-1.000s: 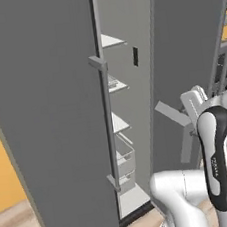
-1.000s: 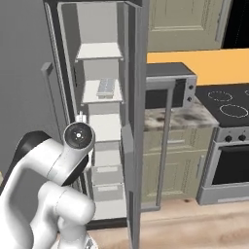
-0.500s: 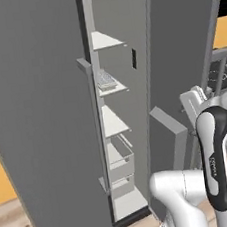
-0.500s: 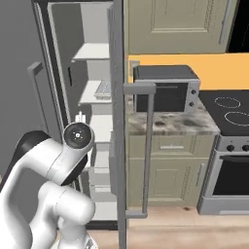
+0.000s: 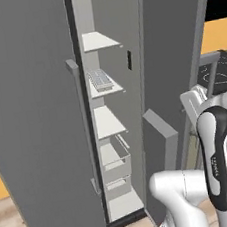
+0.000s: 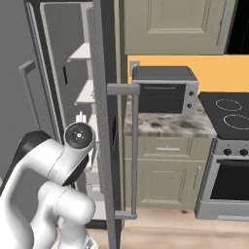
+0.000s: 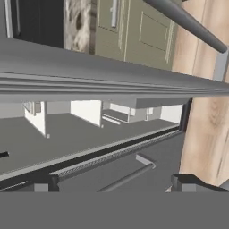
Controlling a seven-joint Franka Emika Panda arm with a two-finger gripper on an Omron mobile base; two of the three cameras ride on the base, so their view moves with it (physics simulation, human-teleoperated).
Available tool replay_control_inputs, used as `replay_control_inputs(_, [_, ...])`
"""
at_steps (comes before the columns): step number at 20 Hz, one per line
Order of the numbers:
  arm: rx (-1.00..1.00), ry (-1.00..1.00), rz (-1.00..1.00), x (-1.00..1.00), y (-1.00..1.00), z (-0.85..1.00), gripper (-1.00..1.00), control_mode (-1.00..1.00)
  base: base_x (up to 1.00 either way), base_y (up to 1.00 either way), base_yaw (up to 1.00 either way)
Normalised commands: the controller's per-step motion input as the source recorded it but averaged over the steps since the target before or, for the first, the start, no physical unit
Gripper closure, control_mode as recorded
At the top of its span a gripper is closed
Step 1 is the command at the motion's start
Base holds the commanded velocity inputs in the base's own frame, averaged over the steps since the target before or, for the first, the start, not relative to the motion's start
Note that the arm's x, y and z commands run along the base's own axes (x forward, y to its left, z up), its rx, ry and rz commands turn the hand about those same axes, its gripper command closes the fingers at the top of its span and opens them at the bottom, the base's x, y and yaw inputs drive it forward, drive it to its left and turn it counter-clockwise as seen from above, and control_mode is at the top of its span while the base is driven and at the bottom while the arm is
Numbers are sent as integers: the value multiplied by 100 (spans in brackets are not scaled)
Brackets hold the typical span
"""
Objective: The ice cube tray has been filled with water. Take the tray and place it in the freezer to make ice. Close the freezer door after placing the tray.
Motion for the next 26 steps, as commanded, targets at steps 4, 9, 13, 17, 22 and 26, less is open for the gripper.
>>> replay_control_inputs(4, [0, 0, 0, 0, 0, 0, -100, 100, -7, 0, 14])
replay_control_inputs(9, [0, 0, 0, 0, 0, 0, -100, 100, 0, 6, 11])
replay_control_inputs(13, [0, 0, 2, 0, 0, 0, -100, -100, 0, 0, 0])
replay_control_inputs(17, [0, -3, 0, -20, 0, -4, -100, -100, 0, 0, 0])
replay_control_inputs(22, [0, -15, 0, -62, -3, -12, -100, -100, 0, 0, 0])
replay_control_inputs(26, [0, -28, -2, -53, -47, -12, -100, -100, 0, 0, 0])
